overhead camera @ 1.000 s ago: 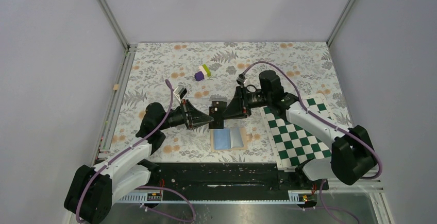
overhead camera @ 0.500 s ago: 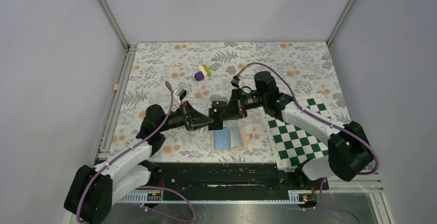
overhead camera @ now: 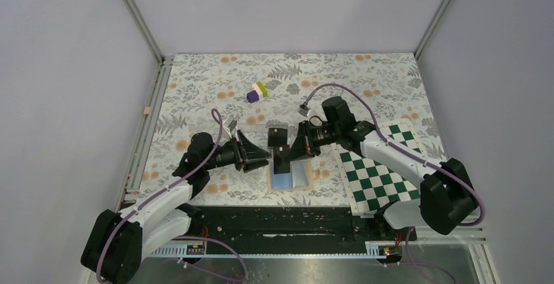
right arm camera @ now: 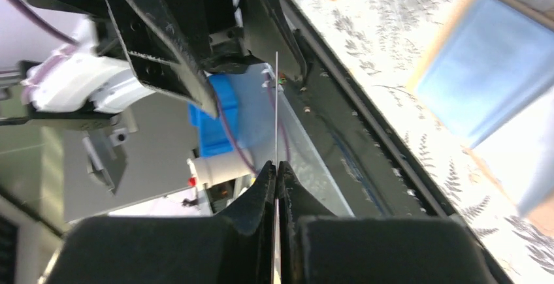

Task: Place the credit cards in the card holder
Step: Insert the credit card into the card holder.

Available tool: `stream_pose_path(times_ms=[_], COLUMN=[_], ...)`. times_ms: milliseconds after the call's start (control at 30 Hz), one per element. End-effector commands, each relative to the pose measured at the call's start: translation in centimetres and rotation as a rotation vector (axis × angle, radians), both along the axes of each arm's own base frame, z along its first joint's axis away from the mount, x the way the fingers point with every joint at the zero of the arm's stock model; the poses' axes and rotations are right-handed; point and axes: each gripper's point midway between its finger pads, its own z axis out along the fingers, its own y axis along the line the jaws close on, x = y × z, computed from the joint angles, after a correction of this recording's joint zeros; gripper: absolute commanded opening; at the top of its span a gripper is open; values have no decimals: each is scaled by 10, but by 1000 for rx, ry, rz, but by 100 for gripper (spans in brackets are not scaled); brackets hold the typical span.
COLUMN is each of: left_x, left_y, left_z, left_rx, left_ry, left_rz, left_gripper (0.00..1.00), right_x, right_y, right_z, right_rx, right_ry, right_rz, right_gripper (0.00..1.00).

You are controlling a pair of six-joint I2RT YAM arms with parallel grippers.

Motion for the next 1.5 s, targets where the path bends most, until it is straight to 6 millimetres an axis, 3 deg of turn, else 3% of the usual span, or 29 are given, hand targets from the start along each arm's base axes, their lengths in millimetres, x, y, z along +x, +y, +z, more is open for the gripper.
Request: stream_pose_path(times_ms=[0,200,500,867,1233,1467], left_x=[15,10,12,15,13,9], left_y=[20,32,26,7,2,1], left_z=[-50,-90,-122,-148,-161,-163], left_rx=[301,431,444,488,518,521], left_ry=[32,108,172,201,237,246], left_rz=[121,140,131,79,52,53], left_gripper=[60,54,31,25,20,14], right_x=[1,21,40,50,40,32], right_y=[-25,-41,-40,-47,-51,-44], right_z=[-35,-82,-117,-138,-153,-150], right_rx=[-142,-239,-231,-264,-281,-201], right_ry=[-98,-70,-44,-41,-2,65], right_rz=[-40,-120,-188,-234,-219,-237], right_gripper=[0,0,0,0,0,0])
